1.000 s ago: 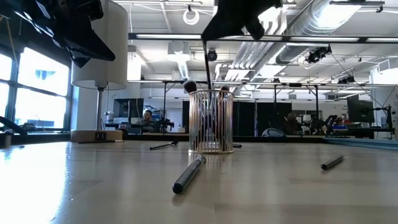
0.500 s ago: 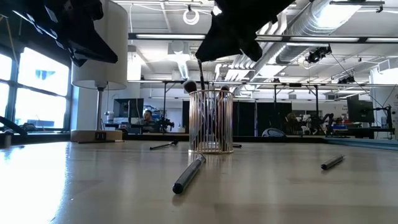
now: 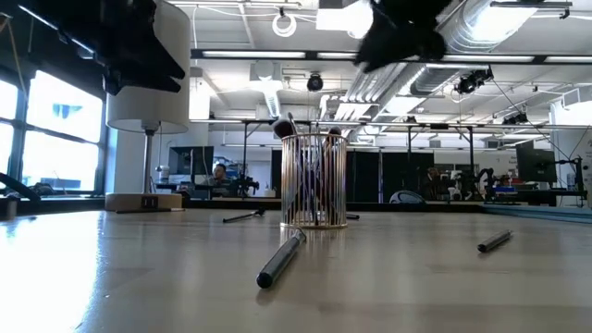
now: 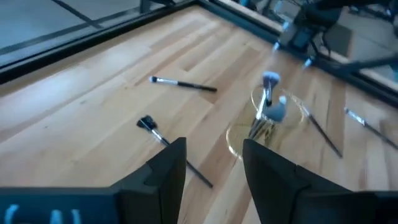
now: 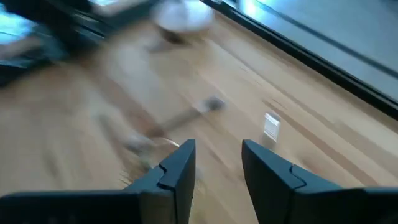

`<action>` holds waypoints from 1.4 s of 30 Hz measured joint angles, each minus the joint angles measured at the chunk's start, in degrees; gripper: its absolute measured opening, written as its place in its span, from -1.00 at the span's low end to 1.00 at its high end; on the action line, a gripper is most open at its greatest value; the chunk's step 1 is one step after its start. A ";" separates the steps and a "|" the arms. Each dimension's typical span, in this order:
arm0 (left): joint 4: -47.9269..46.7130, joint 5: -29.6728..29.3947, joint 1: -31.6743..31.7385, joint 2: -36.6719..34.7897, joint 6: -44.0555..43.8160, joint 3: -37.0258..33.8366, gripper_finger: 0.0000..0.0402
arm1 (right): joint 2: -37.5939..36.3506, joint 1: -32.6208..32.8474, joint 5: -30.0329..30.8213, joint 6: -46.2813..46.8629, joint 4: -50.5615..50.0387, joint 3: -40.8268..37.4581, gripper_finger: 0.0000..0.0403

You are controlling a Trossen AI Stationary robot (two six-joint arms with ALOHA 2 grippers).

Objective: Put items in baskets/containers
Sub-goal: Put the lash brush into the wire organizer

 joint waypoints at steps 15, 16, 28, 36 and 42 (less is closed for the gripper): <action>-18.28 16.20 19.78 31.24 -20.37 24.62 -0.23 | -4.94 -8.87 -10.45 13.02 -18.58 -12.43 -0.55; -18.48 18.17 21.48 33.37 -20.04 26.14 -0.23 | -5.58 -9.20 -11.07 12.19 -17.29 -13.72 -0.54; -24.34 30.54 30.19 57.94 -15.65 45.06 -0.24 | -13.23 -11.77 -16.78 5.89 -9.93 -23.40 -0.55; -29.88 30.56 30.38 68.44 -14.34 53.03 -0.24 | -18.01 -11.85 -16.77 4.44 -10.14 -25.14 -0.56; -31.42 27.57 30.40 72.77 -14.34 54.25 -0.24 | -20.57 -11.83 -16.46 3.29 -9.79 -25.14 -0.57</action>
